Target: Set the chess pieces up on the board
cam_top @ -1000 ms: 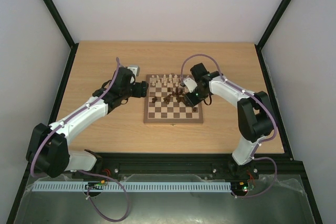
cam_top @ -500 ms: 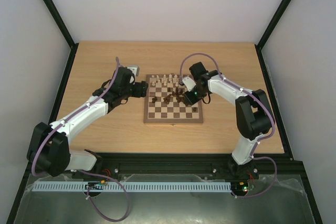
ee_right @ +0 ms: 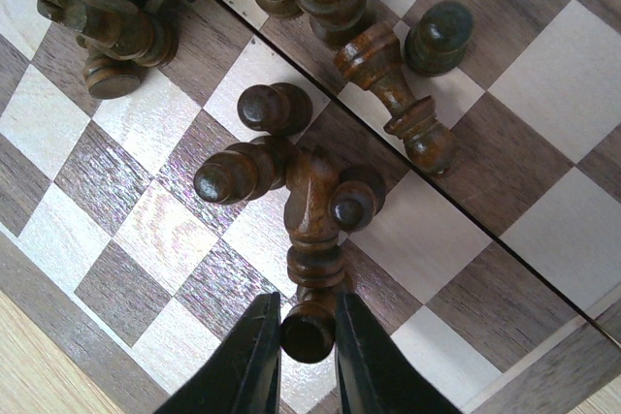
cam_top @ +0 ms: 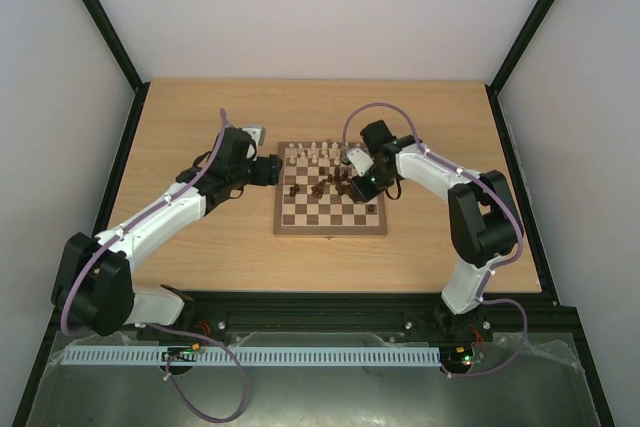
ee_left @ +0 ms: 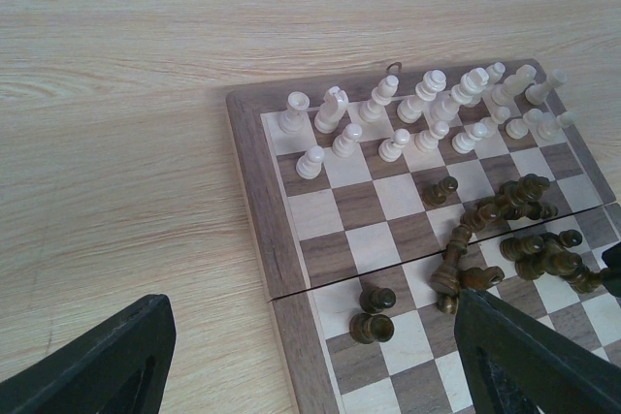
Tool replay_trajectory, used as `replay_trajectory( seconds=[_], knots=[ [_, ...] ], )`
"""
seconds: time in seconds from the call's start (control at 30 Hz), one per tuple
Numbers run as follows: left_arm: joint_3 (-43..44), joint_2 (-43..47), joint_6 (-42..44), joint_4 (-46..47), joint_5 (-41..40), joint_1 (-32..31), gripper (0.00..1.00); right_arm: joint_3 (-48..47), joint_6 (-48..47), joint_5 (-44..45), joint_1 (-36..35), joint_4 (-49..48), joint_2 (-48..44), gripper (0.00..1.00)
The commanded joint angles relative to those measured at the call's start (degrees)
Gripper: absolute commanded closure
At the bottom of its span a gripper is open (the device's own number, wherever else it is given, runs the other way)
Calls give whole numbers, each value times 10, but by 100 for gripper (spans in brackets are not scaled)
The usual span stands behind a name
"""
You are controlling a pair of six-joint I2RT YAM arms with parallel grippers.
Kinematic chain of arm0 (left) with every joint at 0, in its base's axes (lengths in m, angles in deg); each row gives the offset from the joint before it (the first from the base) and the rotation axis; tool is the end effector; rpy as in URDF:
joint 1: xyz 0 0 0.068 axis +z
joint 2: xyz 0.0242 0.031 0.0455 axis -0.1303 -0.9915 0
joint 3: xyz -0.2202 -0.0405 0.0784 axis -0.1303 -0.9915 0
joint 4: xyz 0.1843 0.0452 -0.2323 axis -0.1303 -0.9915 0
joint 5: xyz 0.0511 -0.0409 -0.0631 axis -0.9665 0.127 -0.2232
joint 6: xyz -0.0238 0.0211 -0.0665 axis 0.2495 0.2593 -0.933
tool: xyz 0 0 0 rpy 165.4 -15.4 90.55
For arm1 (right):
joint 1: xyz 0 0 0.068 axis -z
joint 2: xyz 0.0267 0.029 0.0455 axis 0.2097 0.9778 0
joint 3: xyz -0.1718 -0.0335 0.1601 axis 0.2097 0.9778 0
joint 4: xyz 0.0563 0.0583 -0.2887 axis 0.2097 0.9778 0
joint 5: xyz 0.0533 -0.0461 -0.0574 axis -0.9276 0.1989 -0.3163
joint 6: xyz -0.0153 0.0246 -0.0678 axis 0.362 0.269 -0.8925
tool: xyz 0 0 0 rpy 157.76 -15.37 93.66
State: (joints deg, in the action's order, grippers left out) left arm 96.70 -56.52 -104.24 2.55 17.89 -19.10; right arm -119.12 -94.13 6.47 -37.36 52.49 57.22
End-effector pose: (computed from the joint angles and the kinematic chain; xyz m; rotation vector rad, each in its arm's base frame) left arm 0.3256 -0.1643 0.1945 0.1688 2.2024 -0.4642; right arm 0.3600 0.1856 0.1188 -0.9568 2.4804 0.3761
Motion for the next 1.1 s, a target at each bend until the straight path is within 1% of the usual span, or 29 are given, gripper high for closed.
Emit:
replay_trajectory(
  seconds=[0.0, 0.13, 0.3, 0.37, 0.47, 0.67, 0.87, 1.0, 1.07],
  knots=[
    [12, -8, -3, -7, 9, 5, 19, 9, 1, 6, -5, 16, -1, 75],
    [12, -8, -4, -7, 10, 5, 19, 1, 5, 8, -10, 16, 8, 76],
    [12, -9, -4, -7, 10, 5, 19, 2, 1, 9, -16, 18, 5, 83],
    [12, -9, -4, -7, 10, 5, 19, 7, -5, 9, -18, 22, 0, 89],
    [13, -11, -4, -8, 12, 5, 19, 11, -11, 7, -19, 38, -13, 92],
    [14, -14, -4, -8, 17, 6, 19, 19, -21, -12, -19, 53, -73, 93],
    [15, -20, -5, -7, 28, 8, 19, 7, -18, -31, -19, 58, -98, 93],
    [10, -18, -15, 3, 67, 7, 19, -3, -21, -49, -19, 64, -108, 93],
    [0, -14, -41, 22, 118, 11, 19, -1, -25, -59, -19, 67, -118, 93]
  ],
)
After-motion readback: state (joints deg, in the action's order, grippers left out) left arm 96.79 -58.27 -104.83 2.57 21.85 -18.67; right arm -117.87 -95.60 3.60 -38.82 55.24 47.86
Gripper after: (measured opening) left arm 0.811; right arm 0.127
